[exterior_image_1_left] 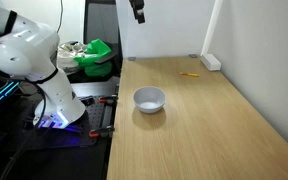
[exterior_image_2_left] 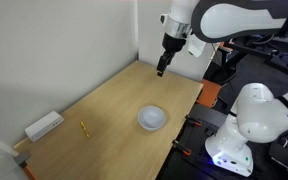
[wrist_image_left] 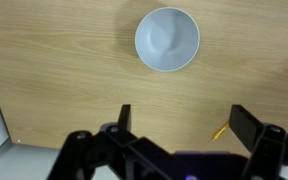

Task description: Put the pen in the bowl

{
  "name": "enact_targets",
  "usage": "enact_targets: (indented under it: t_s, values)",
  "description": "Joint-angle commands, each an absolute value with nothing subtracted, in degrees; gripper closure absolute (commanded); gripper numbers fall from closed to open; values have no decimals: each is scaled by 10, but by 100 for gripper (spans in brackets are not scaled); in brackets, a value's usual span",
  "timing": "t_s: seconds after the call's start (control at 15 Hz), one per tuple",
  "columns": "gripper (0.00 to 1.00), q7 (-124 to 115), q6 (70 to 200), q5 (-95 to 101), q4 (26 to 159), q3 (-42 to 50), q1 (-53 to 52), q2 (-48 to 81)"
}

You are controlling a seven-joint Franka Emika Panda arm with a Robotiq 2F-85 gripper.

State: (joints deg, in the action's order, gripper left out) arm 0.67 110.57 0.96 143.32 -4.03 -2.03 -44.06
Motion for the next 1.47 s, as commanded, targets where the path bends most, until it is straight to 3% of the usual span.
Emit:
enact_targets:
  t_s: [0.0,0.4,0.73,1.4]
  values:
    - [0,4,1105,12,1432,-37,-25,-440]
    - [0,-3,1113,8,1433,-39,-25,-438]
    - [0,-81,1197,-12,1442,-70,-20,-418]
    - [0,-288,1359,-64,1404,-168,-26,-267]
